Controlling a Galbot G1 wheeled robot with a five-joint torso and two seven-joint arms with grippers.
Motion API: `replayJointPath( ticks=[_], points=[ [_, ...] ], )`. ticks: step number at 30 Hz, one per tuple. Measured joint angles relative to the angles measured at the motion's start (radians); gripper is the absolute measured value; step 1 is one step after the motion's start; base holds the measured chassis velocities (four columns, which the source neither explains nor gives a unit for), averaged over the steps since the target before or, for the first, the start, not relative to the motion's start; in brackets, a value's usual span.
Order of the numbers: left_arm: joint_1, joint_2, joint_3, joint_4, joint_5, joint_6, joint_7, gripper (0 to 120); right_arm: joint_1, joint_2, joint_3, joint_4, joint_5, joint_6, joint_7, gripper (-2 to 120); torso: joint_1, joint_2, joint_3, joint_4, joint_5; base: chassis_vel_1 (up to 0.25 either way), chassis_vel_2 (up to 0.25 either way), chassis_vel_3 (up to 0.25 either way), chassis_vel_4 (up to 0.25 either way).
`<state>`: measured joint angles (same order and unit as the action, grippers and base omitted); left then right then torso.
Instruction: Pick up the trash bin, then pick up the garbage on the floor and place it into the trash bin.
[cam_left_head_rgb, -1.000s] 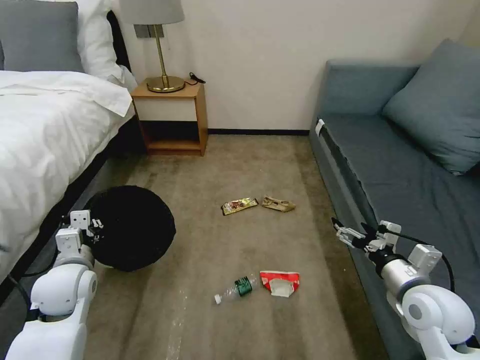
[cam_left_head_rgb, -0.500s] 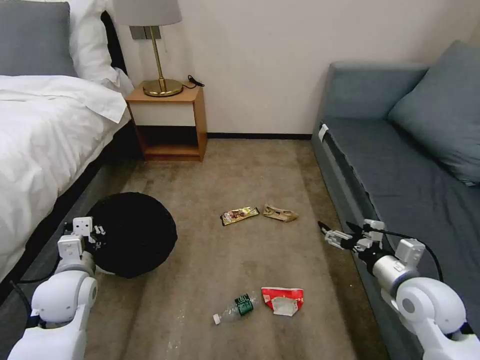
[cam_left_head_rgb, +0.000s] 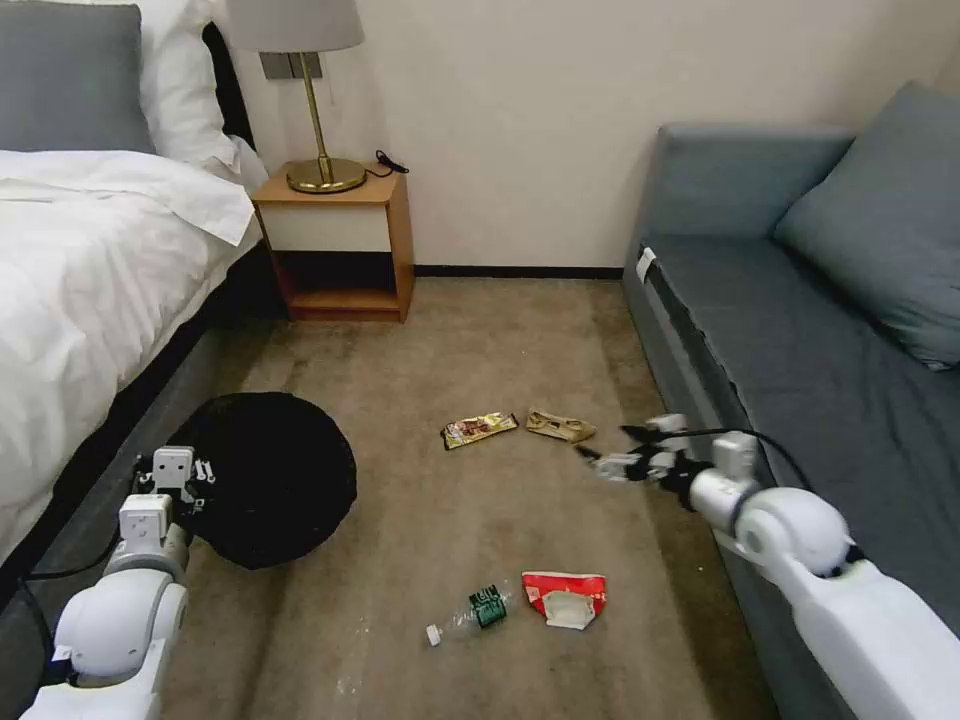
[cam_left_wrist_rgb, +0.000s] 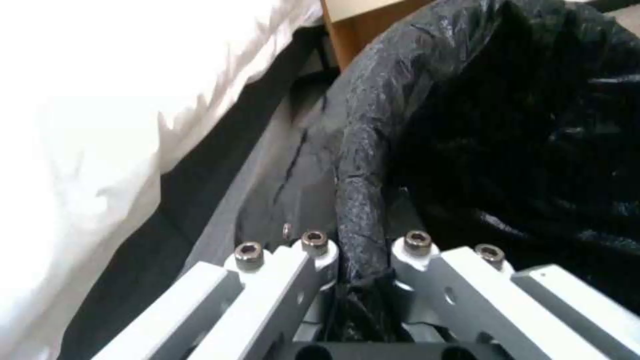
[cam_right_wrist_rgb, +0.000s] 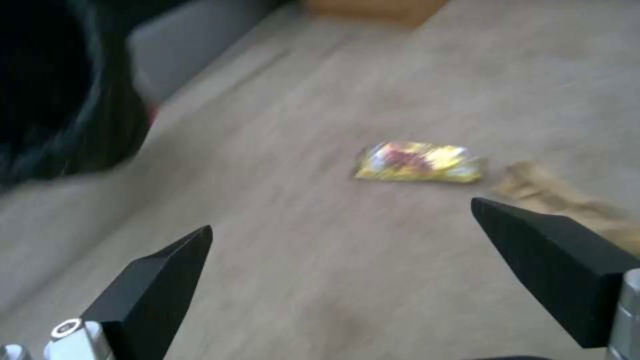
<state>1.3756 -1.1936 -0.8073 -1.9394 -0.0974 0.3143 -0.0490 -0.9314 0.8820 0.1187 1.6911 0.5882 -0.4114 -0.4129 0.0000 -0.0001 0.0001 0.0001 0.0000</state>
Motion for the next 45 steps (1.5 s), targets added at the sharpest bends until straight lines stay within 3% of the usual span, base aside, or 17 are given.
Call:
replayJointPath(
  ticks=[4, 10, 14, 27, 36, 45],
  points=[
    [0.005, -0.007, 0.015, -0.003, 0.022, -0.011, -0.006, 3, 0.125, 0.013, -0.189, -0.088, -0.077, 0.008, -0.076, 100, 0.000, 0.000, 0.000, 0.0000, -0.0001, 0.000, 0.000, 0.000, 0.000],
    [0.012, -0.029, 0.021, 0.016, 0.066, -0.041, -0.010, 3, 0.201, 0.034, -0.314, -0.157, -0.183, 0.031, -0.177, 100, 0.000, 0.000, 0.000, 0.0000, -0.0002, 0.000, 0.000, 0.000, 0.000],
    [0.032, -0.057, 0.002, 0.030, 0.087, -0.074, -0.006, 3, 0.235, 0.054, -0.419, -0.213, -0.332, 0.070, -0.230, 100, 0.000, 0.000, 0.000, -0.0002, -0.0001, 0.000, 0.000, 0.000, 0.000],
    [0.074, -0.088, -0.020, 0.014, 0.079, -0.105, 0.001, 3, 0.239, 0.161, -0.533, -0.311, -0.515, 0.100, -0.248, 100, 0.000, 0.000, 0.000, -0.0002, -0.0002, 0.000, 0.000, 0.000, 0.000],
    [0.082, -0.075, -0.035, -0.024, 0.063, -0.100, 0.004, 3, 0.237, 0.235, -0.577, -0.356, -0.576, 0.128, -0.265, 100, 0.000, 0.000, 0.000, 0.0000, -0.0002, 0.000, 0.000, 0.000, 0.000],
    [0.080, -0.078, -0.034, -0.036, 0.060, -0.092, 0.006, 3, 0.239, 0.285, -0.578, -0.447, -0.725, 0.193, -0.289, 100, 0.000, 0.000, 0.000, -0.0001, 0.0000, 0.000, 0.000, 0.000, 0.000]
  ],
)
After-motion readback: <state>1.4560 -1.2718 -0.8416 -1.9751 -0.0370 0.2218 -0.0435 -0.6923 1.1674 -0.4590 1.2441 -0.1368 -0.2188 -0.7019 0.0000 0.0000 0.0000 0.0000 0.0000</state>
